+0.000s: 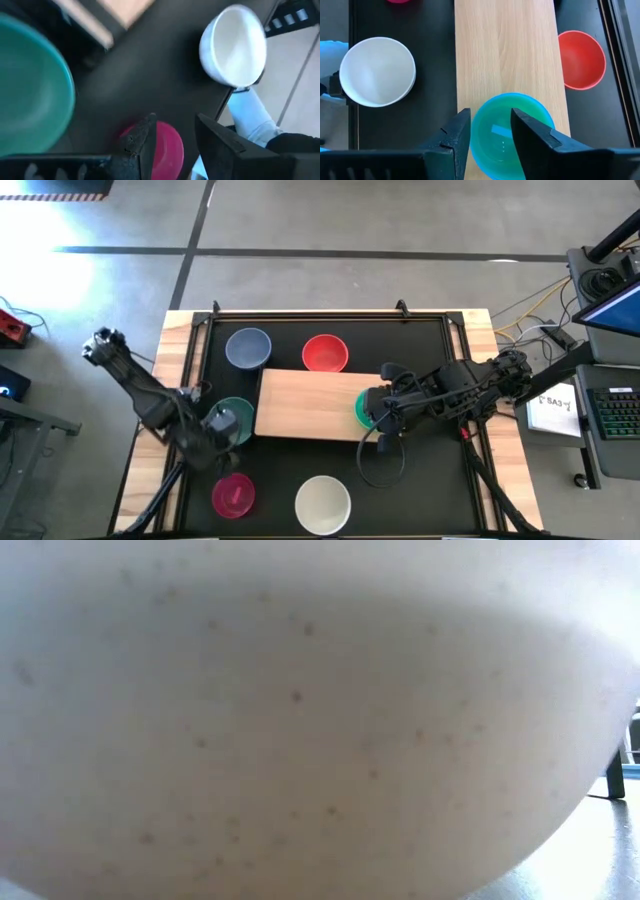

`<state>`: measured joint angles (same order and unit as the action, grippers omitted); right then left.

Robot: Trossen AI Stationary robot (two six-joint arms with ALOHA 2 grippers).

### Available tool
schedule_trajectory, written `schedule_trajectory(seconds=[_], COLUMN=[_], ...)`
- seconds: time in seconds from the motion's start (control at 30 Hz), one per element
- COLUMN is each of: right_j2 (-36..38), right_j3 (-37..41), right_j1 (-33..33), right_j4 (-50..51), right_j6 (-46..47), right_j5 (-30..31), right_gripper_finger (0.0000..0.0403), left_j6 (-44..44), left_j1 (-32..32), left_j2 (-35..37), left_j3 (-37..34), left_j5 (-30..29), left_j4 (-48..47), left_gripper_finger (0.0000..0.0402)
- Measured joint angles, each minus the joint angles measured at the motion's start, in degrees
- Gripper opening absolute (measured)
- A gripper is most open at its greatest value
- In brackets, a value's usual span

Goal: Place and stack bowls onto a shelf
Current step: Stack the small pink bowl on top of the blue bowl on the shelf

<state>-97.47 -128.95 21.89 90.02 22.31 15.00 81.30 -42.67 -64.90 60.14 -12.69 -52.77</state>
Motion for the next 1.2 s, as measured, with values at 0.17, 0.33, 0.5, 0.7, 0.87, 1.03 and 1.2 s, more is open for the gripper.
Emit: schedule_trajectory(seconds=[0.17,0.33,0.5,0.7,0.87,1.03,1.2], right_j2=[0.0,-0.1,-0.1,-0.1,-0.1,-0.2,-0.2], right_j3=[0.0,0.0,0.0,0.0,0.1,0.6,1.4], right_j1=[0.0,0.0,0.0,0.2,0.2,0.2,0.2], right_j4=[0.0,0.0,0.0,0.0,0.0,0.0,0.0], right_j6=[0.8,1.1,3.2,3.4,3.4,3.1,2.0], right_j5=[0.0,0.0,0.0,-0.2,-0.4,-0.6,-1.3], right_gripper_finger=[0.0140,0.0141,0.0137,0.0142,0.0138,0.0139,0.0141], left_j6=[7.3,11.6,17.0,18.6,22.6,23.2,22.8], left_j1=[-5.2,-7.7,-8.3,-8.3,-8.3,-8.3,-8.2], left_j2=[-5.4,-10.6,-15.4,-21.2,-25.1,-29.6,-34.4], left_j3=[0.0,0.0,0.0,0.0,0.3,4.2,10.2], left_j5=[5.1,9.3,10.4,10.4,10.7,10.7,10.7], left_j4=[0.1,0.8,7.8,15.6,16.7,15.5,6.3], left_gripper_finger=[0.0117,0.0121,0.0129,0.0130,0.0130,0.0130,0.0130])
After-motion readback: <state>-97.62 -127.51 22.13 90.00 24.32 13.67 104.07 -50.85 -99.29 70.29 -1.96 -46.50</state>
